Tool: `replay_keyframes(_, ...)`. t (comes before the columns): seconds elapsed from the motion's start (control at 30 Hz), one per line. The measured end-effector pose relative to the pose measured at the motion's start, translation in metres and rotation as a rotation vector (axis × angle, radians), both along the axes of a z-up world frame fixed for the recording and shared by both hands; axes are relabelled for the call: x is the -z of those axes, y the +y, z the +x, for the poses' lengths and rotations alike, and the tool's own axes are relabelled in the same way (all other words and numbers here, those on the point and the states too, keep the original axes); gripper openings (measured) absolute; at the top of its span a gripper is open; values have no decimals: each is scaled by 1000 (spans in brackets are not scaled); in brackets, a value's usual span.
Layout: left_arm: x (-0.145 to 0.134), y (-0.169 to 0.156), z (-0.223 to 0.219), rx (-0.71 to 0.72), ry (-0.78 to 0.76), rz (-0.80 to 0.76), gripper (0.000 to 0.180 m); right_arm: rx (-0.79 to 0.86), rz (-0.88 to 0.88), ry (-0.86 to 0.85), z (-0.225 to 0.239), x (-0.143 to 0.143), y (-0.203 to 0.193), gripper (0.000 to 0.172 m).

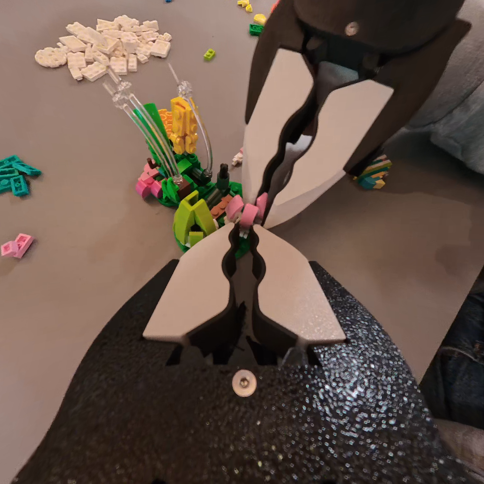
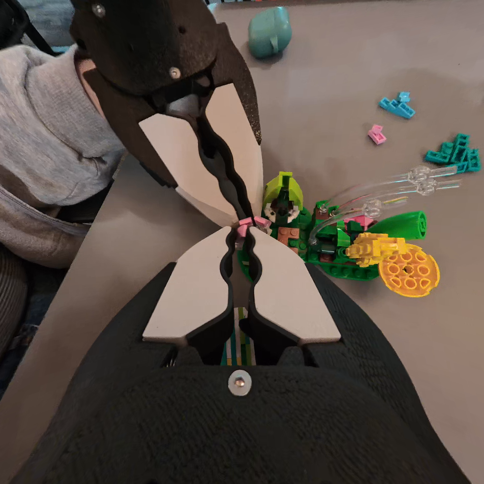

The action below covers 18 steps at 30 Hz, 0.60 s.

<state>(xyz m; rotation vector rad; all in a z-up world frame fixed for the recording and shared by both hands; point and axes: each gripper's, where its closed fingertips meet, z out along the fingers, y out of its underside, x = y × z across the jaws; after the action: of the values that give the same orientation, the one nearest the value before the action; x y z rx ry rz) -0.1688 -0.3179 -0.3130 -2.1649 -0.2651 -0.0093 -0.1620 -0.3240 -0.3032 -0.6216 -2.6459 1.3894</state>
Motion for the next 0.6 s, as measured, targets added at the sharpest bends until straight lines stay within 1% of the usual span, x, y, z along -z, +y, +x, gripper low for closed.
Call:
replay_keyframes(0.1, -3, 0, -7, -61, -54, 42, 7, 5, 62, 108, -5, 0, 3, 5)
replay_keyframes(0.2, -9, -8, -25, -181, -53, 89, 6, 30, 153, 231, -14, 0, 11, 5)
replay_keyframes(0.23, -12, -9, -26, -184, -67, 115, 6, 33, 172, 267, -16, 0, 13, 5)
replay_keyframes(0.3, -18, -9, -24, -165, -87, 163, 6, 33, 178, 300, -18, 0, 13, 5)
replay_keyframes(0.43, -15, -9, -21, -138, -83, 140, 6, 35, 157, 308, -19, 0, 13, 5)
replay_keyframes(0.53, -7, -8, -8, -62, -109, 76, 6, 15, 112, 267, -14, -2, 12, 5)
replay_keyframes(0.6, 3, -10, 0, -15, -105, -12, 7, 2, 85, 269, -12, -5, 11, 5)
